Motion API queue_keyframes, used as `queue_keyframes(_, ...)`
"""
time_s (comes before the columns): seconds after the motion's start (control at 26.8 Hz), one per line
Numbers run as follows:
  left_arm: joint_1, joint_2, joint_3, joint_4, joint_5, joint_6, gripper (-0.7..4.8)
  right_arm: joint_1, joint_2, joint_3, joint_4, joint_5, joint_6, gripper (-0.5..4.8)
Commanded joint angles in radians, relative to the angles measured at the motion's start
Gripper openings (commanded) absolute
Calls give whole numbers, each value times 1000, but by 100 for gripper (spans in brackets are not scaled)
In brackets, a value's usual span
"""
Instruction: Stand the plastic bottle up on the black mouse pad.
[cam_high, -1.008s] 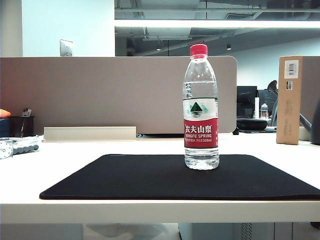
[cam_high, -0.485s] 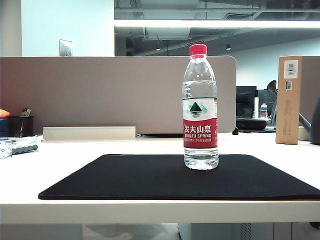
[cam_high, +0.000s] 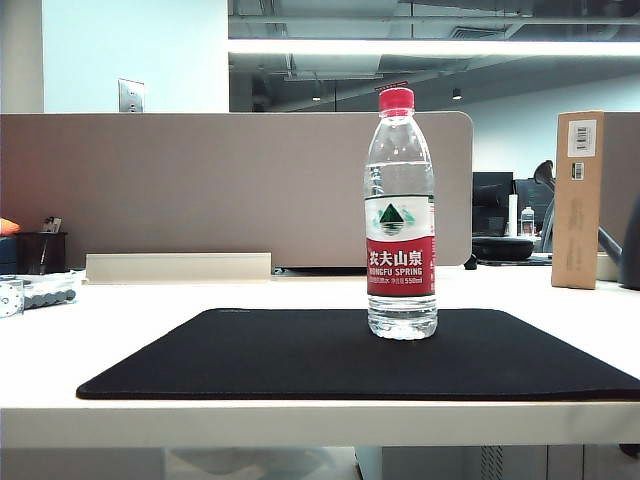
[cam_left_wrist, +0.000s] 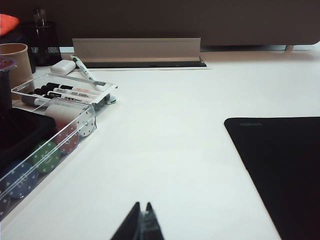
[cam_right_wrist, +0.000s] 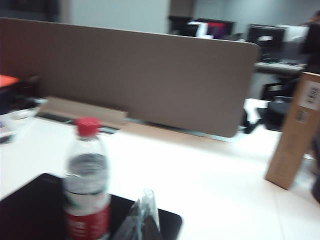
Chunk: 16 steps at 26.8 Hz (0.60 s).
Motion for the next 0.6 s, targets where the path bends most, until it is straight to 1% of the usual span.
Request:
queue_keyframes(0.04, -1, 0, 4, 7, 3, 0, -1, -52, -58, -142, 149, -6, 22, 4)
queue_keyframes(0.19, -1, 0, 4, 7, 3, 0, -1, -165, -85, -273, 203, -114, 84, 4)
queue_keyframes(0.3, -1, 0, 4, 7, 3, 0, -1, -231, -85, -351, 256, -167, 131, 4)
queue_keyframes(0.34, -1, 0, 4, 7, 3, 0, -1, -247, -85, -372, 274, -173, 140, 4)
queue_keyframes(0.41, -1, 0, 4, 7, 3, 0, -1, -292, -85, -386, 225, -168, 154, 4)
queue_keyframes(0.6, -1, 0, 4, 7, 3, 0, -1, -327, -85, -386, 225, -163, 147, 4)
